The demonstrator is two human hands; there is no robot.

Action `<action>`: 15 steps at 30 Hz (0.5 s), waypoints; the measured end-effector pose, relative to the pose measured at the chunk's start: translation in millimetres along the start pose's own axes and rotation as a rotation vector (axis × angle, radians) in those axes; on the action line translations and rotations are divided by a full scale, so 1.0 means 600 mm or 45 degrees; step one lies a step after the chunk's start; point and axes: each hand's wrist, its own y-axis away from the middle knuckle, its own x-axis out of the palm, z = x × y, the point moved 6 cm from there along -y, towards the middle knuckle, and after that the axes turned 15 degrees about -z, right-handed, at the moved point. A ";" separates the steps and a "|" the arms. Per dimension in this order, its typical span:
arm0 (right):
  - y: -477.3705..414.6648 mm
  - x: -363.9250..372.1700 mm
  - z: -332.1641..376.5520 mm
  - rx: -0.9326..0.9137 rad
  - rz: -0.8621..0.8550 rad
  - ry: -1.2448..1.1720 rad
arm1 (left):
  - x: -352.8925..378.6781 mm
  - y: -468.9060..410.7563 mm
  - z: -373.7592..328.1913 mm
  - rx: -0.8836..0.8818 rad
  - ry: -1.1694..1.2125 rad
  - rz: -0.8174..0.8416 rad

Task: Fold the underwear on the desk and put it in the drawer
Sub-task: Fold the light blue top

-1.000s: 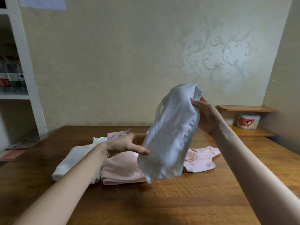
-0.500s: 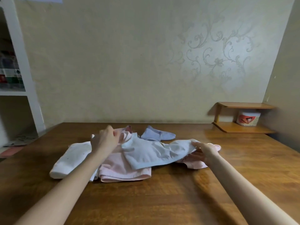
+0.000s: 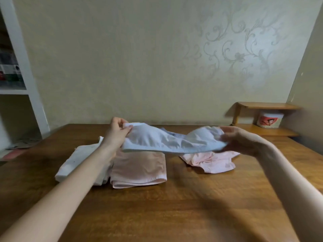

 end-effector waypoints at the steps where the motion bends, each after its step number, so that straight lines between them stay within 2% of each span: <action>1: 0.017 -0.004 -0.017 0.090 0.137 0.295 | -0.010 0.007 0.012 0.057 -0.275 0.109; 3: 0.052 -0.004 -0.065 0.299 0.375 0.860 | -0.024 0.038 0.057 0.069 -0.885 0.521; 4: 0.058 -0.003 -0.082 0.369 0.392 1.037 | -0.032 0.056 0.077 0.053 -1.123 0.691; 5: 0.056 0.002 -0.087 0.374 0.323 1.122 | -0.037 0.063 0.091 0.095 -1.327 0.780; 6: 0.045 0.007 -0.084 0.300 0.180 1.136 | -0.037 0.063 0.092 0.200 -1.474 0.766; 8: 0.019 0.022 -0.062 0.030 -0.159 0.989 | -0.024 0.056 0.061 0.450 -1.453 0.522; 10: -0.004 0.051 -0.048 -0.149 -0.355 0.836 | -0.001 0.057 0.023 0.577 -1.102 0.278; 11: -0.016 0.072 -0.050 -0.178 -0.388 0.817 | 0.014 0.058 0.013 0.572 -0.956 0.224; 13: -0.039 0.114 -0.063 -0.158 -0.425 0.865 | 0.044 0.056 0.017 0.467 -0.947 0.285; 15: -0.060 0.140 -0.084 -0.056 -0.443 0.907 | 0.064 0.055 0.043 0.369 -1.183 0.423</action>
